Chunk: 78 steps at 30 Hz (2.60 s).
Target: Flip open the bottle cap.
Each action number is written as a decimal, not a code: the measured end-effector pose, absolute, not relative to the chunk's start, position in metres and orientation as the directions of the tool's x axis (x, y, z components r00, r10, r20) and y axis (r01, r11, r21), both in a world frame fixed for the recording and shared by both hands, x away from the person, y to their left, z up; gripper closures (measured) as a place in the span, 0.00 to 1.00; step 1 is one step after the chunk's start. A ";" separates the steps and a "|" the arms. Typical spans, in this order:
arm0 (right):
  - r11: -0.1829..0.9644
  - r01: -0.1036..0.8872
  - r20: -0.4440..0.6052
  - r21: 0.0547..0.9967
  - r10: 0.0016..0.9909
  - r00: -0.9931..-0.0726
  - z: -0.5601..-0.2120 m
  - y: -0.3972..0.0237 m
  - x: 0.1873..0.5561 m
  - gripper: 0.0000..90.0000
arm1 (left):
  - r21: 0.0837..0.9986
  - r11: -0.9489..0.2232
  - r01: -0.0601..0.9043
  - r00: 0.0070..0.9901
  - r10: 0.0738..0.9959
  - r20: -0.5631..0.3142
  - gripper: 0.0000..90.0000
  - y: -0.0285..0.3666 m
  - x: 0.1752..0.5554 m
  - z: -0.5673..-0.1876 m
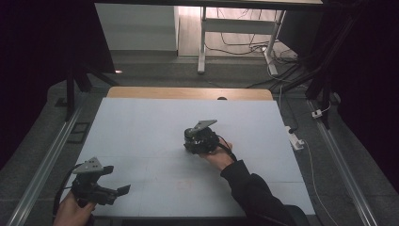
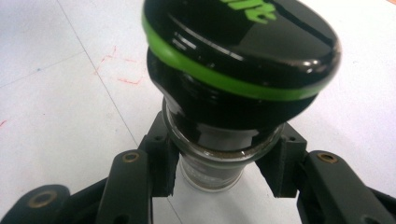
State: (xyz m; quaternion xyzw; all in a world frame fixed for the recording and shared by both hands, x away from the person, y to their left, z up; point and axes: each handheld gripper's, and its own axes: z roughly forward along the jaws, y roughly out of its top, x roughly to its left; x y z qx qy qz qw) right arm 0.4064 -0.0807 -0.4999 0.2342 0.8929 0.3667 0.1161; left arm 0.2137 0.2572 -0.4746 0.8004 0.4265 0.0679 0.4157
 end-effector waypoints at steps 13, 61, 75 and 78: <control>0.624 0.330 -0.036 0.709 0.499 -0.866 -0.500 -0.080 0.407 0.58 | 0.734 -0.345 0.585 0.687 0.692 -0.222 0.00 0.236 0.247 -0.463; 0.627 0.317 -0.038 0.712 0.485 -0.874 -0.500 -0.081 0.408 0.58 | 0.766 -0.464 0.444 0.809 0.576 -0.120 0.25 0.136 0.357 -0.462; 0.626 0.318 -0.038 0.712 0.487 -0.873 -0.500 -0.081 0.408 0.58 | 0.749 -0.514 0.419 0.833 0.545 -0.092 0.98 0.116 0.365 -0.463; 0.627 0.317 -0.040 0.711 0.487 -0.873 -0.500 -0.081 0.407 0.58 | 0.737 -0.528 0.422 0.837 0.539 -0.093 0.99 0.112 0.366 -0.465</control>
